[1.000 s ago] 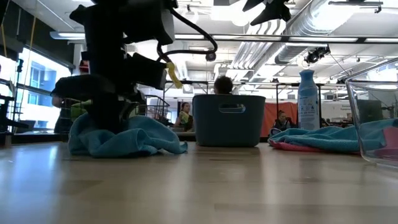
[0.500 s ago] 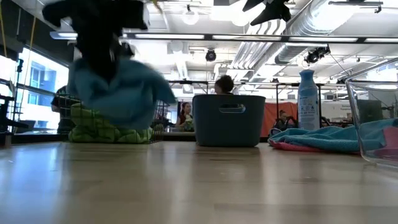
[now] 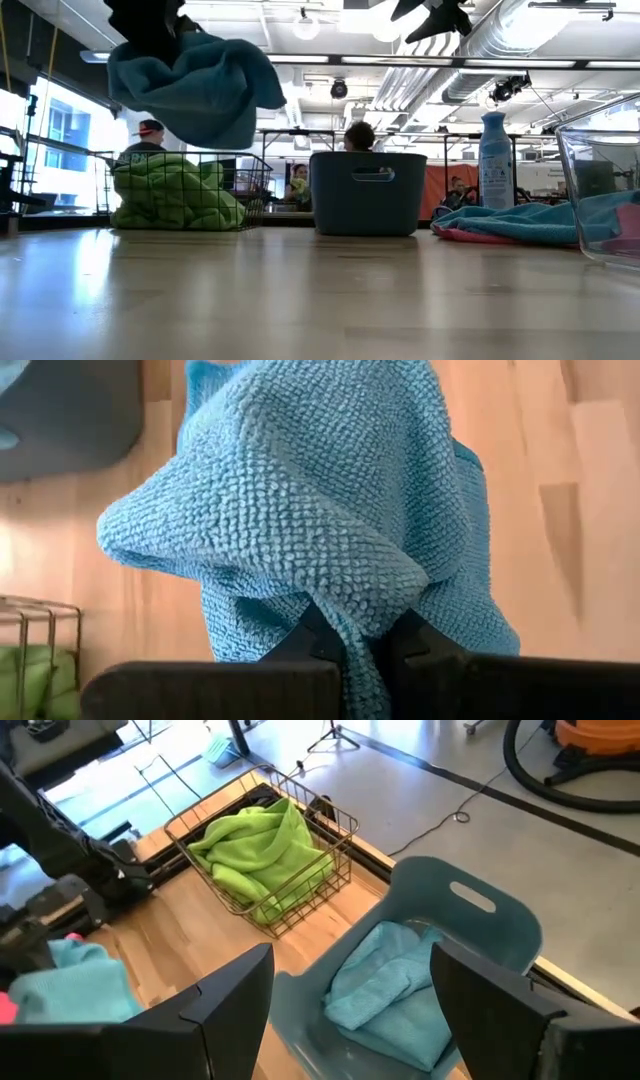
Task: Sort microfiber towel by color & place in baskets
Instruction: Put the bottom blue microfiber cloth into the blue bin
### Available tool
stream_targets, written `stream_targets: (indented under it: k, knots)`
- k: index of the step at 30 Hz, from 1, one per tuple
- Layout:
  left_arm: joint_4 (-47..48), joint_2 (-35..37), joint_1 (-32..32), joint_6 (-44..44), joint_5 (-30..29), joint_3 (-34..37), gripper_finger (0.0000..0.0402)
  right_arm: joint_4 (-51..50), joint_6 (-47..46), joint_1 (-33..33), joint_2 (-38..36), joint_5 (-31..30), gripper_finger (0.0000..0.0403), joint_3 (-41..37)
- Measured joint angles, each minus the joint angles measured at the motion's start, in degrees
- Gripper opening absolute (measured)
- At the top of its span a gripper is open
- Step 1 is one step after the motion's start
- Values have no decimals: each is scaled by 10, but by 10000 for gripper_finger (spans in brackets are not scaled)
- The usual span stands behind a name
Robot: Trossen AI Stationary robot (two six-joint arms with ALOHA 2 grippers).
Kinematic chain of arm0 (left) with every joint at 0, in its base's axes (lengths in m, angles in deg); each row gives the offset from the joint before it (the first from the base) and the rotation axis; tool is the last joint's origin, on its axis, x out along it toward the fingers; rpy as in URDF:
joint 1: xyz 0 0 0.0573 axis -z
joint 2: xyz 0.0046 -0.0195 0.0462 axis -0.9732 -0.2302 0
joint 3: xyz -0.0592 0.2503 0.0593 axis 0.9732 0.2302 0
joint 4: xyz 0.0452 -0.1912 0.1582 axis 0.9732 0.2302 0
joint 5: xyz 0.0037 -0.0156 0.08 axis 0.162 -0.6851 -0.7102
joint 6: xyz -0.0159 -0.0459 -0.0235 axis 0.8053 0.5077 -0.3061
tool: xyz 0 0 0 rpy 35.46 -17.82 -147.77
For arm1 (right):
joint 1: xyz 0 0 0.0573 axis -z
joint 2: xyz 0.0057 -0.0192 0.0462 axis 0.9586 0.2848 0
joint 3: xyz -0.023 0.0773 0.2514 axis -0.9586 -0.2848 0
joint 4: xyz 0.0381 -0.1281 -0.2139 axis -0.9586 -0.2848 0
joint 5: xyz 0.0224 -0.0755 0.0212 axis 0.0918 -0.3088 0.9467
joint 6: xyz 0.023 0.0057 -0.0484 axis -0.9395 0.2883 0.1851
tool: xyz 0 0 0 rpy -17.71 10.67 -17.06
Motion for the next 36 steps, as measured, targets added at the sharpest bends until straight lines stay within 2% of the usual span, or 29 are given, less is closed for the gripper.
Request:
stream_targets:
  k: [6, 14, 20, 30, 36]
  knots:
    - [-28, -17, -27, -33, -12, -13, 0, 10, -21, 0, 0, -17, 266, 0]
    - [-54, -94, -89, -112, -30, -141, 0, 68, 5, 2, 0, -59, 266, 0]
    - [-81, -179, -147, -144, -32, -235, 0, 78, 48, 25, -1, -61, 266, 0]
    - [-84, -299, -231, -169, -57, -368, 0, 94, 124, 90, -14, -44, 266, 0]
    - [-147, -331, -269, -189, -58, -388, 0, 99, 130, 124, -17, -3, 266, 0]
